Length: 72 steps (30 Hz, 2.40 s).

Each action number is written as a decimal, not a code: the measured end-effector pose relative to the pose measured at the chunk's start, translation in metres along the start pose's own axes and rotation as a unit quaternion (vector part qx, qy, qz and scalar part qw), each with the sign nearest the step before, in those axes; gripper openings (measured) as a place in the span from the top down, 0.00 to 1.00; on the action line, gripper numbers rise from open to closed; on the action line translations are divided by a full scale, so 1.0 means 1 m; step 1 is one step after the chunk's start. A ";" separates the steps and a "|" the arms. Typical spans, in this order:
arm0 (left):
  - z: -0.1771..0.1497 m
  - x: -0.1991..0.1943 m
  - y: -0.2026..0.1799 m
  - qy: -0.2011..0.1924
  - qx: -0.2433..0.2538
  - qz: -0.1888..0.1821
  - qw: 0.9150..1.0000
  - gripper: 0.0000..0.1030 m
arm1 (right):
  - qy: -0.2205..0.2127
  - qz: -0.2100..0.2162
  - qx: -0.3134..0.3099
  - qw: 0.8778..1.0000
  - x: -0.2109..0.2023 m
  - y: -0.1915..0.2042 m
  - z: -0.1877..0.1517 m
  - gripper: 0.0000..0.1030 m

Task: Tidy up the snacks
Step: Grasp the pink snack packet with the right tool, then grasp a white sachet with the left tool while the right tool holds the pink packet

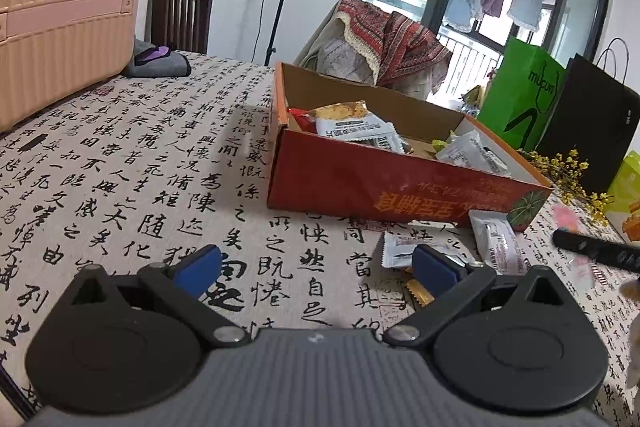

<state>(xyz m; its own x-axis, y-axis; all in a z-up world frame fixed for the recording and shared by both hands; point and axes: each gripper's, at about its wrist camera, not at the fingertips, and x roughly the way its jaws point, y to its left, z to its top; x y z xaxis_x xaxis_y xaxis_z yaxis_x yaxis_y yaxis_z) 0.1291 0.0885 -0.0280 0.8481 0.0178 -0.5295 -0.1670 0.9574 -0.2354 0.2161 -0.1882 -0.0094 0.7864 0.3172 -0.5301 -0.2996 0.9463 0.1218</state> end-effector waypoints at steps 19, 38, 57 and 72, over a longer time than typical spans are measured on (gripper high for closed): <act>0.045 0.011 -0.086 0.016 0.085 0.023 0.996 0.00 | -0.048 0.018 0.087 0.995 0.003 -0.047 -0.012 0.35; 0.023 0.081 -0.109 0.154 0.101 0.049 0.982 0.00 | -0.051 0.008 0.095 0.994 0.003 -0.049 -0.013 0.35; 0.013 0.080 -0.112 0.129 0.107 0.055 0.984 0.18 | -0.045 0.009 0.092 0.995 0.007 -0.049 -0.014 0.35; 0.022 0.038 -0.098 0.061 0.093 0.039 0.993 0.22 | -0.045 0.007 0.087 0.995 0.008 -0.049 -0.014 0.35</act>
<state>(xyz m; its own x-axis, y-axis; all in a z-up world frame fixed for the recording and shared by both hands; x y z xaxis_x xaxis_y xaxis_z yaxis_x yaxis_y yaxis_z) 0.1885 0.0015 -0.0069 0.7676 0.0696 -0.6372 -0.1243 0.9914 -0.0414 0.2290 -0.2329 -0.0316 0.8309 0.3264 -0.4507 -0.2177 0.9360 0.2766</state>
